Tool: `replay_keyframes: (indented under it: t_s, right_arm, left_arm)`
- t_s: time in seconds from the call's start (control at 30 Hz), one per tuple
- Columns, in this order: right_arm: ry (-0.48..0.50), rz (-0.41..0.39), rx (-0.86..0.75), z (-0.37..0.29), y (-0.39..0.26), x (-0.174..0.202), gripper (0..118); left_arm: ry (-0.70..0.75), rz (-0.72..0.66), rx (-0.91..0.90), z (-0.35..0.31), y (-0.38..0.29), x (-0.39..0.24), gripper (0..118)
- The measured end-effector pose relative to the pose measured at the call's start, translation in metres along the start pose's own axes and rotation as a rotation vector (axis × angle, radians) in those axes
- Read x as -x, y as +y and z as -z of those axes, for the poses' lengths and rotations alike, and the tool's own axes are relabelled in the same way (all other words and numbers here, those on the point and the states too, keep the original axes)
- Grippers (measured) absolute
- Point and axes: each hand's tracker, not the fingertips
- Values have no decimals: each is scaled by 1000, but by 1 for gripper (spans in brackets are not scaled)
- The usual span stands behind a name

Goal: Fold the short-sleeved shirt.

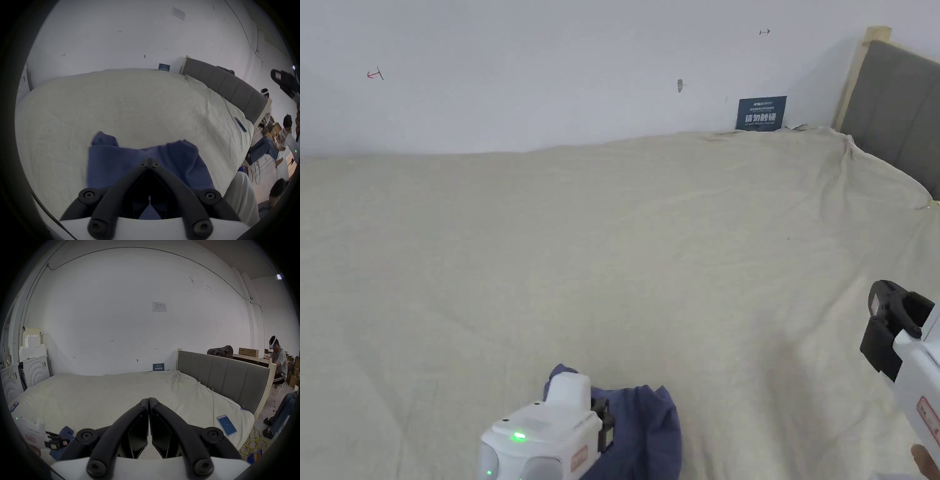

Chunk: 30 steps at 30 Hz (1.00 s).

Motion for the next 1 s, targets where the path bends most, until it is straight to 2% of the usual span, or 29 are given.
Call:
replay_keyframes:
  t_s: [0.3,0.57,0.67,1.0]
  right_arm:
    - [-25,3,34,1,-9,-9,0]
    - [-38,10,44,4,-14,-16,0]
    - [-36,12,42,4,-13,-13,0]
    - [-15,11,-8,1,-3,5,0]
  left_arm:
    - [-54,75,79,26,-20,-53,0]
    - [-78,166,68,32,-28,-72,0]
    - [-92,142,65,32,-28,-71,0]
    - [-113,117,-154,-12,16,-52,0]
